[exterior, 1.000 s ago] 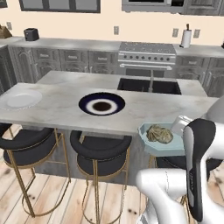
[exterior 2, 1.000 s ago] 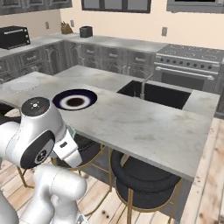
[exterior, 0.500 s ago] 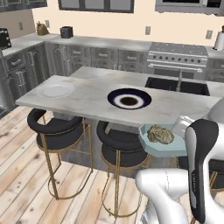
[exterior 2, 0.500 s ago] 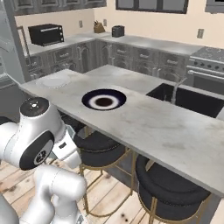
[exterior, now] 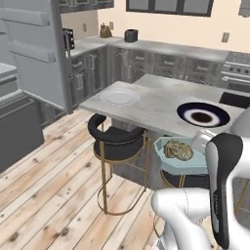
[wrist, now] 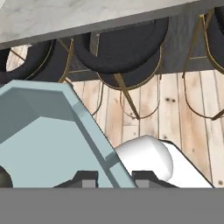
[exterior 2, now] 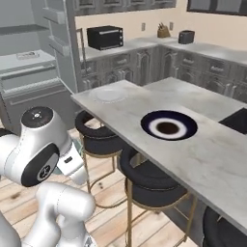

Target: Place two dumplings into each of the tupperware containers and then place the containers in the fridge.

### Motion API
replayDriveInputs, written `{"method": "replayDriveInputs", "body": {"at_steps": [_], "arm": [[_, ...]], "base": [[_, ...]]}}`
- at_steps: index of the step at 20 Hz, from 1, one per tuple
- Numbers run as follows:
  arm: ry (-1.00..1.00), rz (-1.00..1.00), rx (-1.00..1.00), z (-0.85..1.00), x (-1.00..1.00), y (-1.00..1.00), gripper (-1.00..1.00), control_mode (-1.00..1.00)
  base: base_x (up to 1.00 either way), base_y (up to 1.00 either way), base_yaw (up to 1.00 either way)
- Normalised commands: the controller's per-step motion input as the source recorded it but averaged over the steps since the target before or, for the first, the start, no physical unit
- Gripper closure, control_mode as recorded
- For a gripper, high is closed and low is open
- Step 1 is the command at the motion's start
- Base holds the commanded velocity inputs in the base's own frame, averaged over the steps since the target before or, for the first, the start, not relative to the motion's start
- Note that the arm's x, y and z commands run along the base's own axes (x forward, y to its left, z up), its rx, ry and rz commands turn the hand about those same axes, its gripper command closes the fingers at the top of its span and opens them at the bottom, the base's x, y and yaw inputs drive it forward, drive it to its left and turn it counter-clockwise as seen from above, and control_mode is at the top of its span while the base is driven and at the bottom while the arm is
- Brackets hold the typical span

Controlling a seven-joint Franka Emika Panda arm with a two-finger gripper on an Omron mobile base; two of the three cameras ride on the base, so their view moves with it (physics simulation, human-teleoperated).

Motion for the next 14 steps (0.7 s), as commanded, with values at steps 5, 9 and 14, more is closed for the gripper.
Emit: {"method": "replayDriveInputs", "body": {"at_steps": [5, 9, 14], "arm": [[0.0, 0.0, 0.0, 0.0, 0.0, 0.0, 1.0, 1.0], [0.0, 0.0, 0.0, 0.0, 0.0, 0.0, 1.0, 1.0], [0.0, 0.0, 0.0, 0.0, 0.0, 0.0, 1.0, 1.0]], "base": [[0.29, 0.59, 0.28], [0.45, 0.64, 0.23], [0.5, 0.64, 0.21]]}}
